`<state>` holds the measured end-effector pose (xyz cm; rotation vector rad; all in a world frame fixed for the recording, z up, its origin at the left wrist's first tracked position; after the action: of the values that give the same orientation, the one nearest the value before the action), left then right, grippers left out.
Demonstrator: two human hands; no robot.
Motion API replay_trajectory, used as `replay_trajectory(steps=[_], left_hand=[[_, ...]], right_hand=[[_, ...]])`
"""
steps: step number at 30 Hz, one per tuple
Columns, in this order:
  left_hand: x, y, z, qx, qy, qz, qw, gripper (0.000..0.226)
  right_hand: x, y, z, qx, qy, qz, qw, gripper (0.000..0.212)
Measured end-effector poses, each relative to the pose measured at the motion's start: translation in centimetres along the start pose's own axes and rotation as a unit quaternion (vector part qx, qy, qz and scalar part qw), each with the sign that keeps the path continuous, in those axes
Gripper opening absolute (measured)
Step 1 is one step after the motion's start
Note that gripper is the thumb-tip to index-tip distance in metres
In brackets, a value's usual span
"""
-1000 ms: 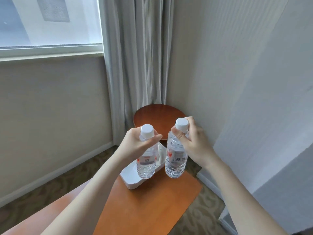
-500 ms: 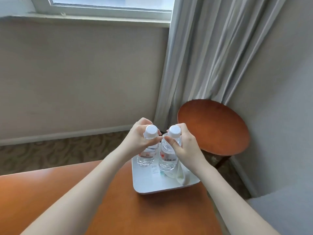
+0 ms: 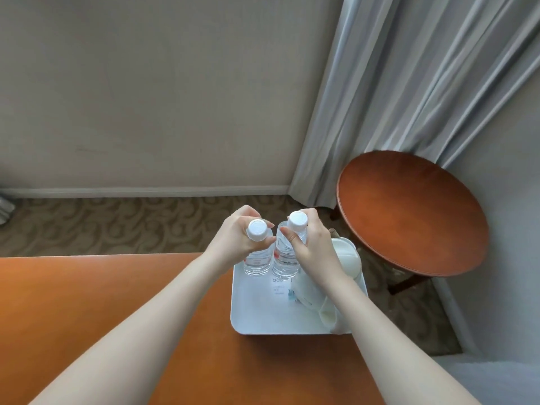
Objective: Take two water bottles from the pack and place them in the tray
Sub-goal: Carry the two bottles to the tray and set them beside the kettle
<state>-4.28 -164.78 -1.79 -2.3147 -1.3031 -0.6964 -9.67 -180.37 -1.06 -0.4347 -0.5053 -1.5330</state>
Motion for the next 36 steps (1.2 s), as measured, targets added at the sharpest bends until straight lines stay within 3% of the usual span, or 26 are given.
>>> replay_trajectory(steps=[11, 20, 25, 29, 32, 34, 36], left_hand=[[-1.7, 1.1, 4.8, 0.028, -0.004, 0.017, 0.999, 0.029], [-2.1, 2.0, 6.0, 0.017, 0.008, -0.015, 1.000, 0.029], [-1.8, 1.8, 6.4, 0.038, -0.006, -0.003, 0.999, 0.043], [-0.9, 1.4, 5.3, 0.046, 0.059, 0.070, 0.995, 0.076], [0.7, 1.0, 3.7, -0.001, 0.153, 0.106, 0.982, 0.087], [1.8, 0.9, 2.5, -0.063, 0.271, 0.114, 0.954, 0.082], [2.3, 1.0, 1.4, -0.130, 0.407, 0.116, 0.897, 0.072]], right_hand=[[-4.2, 2.0, -3.7, -0.023, -0.002, 0.025, 0.999, 0.026], [-5.4, 2.4, -5.0, -0.021, 0.001, 0.028, 0.999, 0.027], [-5.1, 2.5, -4.9, -0.035, -0.034, 0.068, 0.997, 0.032], [-4.2, 2.2, -4.5, -0.046, -0.086, 0.128, 0.987, 0.047], [-2.8, 2.5, -2.6, 0.021, -0.181, 0.158, 0.971, 0.062], [-1.9, 3.1, -0.8, 0.090, -0.271, 0.168, 0.944, 0.060], [-1.7, 3.7, 0.7, 0.140, -0.392, 0.200, 0.887, 0.055]])
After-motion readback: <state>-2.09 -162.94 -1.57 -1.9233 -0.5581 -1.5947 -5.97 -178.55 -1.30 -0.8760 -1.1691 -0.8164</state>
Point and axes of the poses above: each hand's wrist, its own y-axis towards the middle knuckle, its own x-axis out of the back of the hand, z = x × y, the point moved 4 cm from there along y, towards the middle knuckle, and after that the axes turned 9 degrees about z, right-handed, at the moved point
